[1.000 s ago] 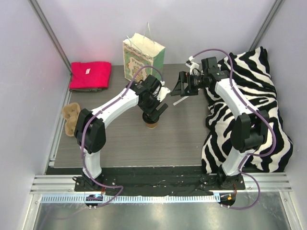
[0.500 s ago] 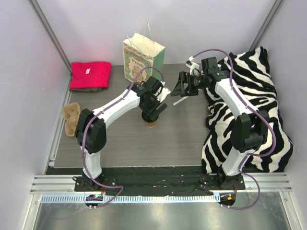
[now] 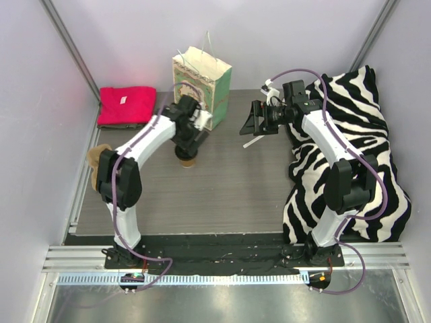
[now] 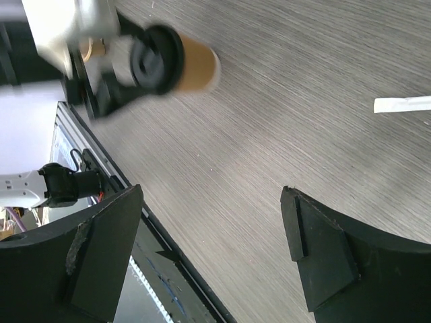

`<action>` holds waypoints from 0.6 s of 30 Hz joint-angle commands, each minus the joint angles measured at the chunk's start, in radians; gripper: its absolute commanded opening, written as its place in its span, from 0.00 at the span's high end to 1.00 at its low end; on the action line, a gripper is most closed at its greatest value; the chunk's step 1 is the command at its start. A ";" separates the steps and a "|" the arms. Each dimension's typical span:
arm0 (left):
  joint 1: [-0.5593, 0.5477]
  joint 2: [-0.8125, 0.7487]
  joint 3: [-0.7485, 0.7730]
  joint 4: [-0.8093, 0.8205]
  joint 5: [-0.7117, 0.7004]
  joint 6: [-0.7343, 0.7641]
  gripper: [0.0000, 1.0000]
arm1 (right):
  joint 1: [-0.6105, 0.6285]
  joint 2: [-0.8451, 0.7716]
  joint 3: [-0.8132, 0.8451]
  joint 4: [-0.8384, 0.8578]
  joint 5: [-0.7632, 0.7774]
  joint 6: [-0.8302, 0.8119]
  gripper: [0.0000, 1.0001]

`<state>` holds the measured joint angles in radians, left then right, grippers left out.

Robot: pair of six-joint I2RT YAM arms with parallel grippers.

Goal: Pack the takeout coffee

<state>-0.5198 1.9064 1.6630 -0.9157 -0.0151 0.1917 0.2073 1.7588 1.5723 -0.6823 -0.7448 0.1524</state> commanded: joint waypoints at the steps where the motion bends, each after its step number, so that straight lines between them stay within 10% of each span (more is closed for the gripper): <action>1: 0.209 -0.004 0.063 -0.084 -0.037 0.077 0.34 | -0.005 -0.016 0.003 0.018 -0.019 -0.008 0.07; 18: 0.515 0.137 0.210 -0.092 -0.043 0.160 0.27 | -0.005 -0.001 0.018 0.020 -0.036 0.006 0.07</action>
<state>0.0040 2.0319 1.8481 -0.9947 -0.0708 0.3309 0.2062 1.7592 1.5723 -0.6819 -0.7589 0.1539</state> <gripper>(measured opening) 0.724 0.926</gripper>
